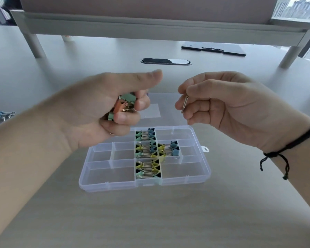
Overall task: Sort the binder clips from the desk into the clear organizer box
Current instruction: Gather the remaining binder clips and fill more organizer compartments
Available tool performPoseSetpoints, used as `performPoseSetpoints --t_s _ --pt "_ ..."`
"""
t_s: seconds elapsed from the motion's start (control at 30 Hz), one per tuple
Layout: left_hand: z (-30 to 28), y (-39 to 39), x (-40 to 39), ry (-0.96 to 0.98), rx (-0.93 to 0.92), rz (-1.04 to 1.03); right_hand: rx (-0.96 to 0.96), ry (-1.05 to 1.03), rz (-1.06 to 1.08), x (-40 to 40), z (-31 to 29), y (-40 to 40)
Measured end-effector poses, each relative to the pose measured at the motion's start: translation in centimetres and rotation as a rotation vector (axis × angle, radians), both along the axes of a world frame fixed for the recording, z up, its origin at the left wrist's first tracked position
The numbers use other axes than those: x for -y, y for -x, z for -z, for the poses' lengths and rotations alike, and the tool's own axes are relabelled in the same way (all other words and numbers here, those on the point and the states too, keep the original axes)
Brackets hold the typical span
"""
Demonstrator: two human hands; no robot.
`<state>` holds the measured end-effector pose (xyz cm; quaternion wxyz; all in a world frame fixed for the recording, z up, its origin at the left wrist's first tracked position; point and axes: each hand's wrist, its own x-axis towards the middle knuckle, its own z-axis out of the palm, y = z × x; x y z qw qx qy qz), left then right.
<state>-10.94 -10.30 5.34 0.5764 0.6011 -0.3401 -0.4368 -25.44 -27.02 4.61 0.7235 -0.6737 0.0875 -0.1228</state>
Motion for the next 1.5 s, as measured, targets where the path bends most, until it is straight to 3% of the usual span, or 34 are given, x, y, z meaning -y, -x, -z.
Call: performPoseSetpoints --t_s 0.07,0.17,0.37,0.57,0.77,1.5 --pt "0.3 0.2 0.2 -0.001 0.254 -0.005 -0.026 0.042 0.011 -0.1 0.1 0.0" --pt "1.0 0.8 0.5 -0.074 0.78 -0.018 -0.087 0.148 -0.009 -0.2 0.0 0.1" --pt "1.5 0.7 0.5 -0.161 1.061 0.034 -0.174 0.29 -0.087 -0.4 -0.3 0.5" --pt "1.6 0.9 0.5 -0.194 1.095 0.016 -0.221 0.385 -0.091 -0.4 -0.4 0.6" --pt "1.6 0.8 0.6 -0.233 1.073 0.014 -0.186 0.66 -0.078 -0.7 -0.5 0.7" --pt "1.6 0.6 0.5 -0.299 1.053 0.022 -0.174 1.031 -0.198 -2.0 0.3 0.9"
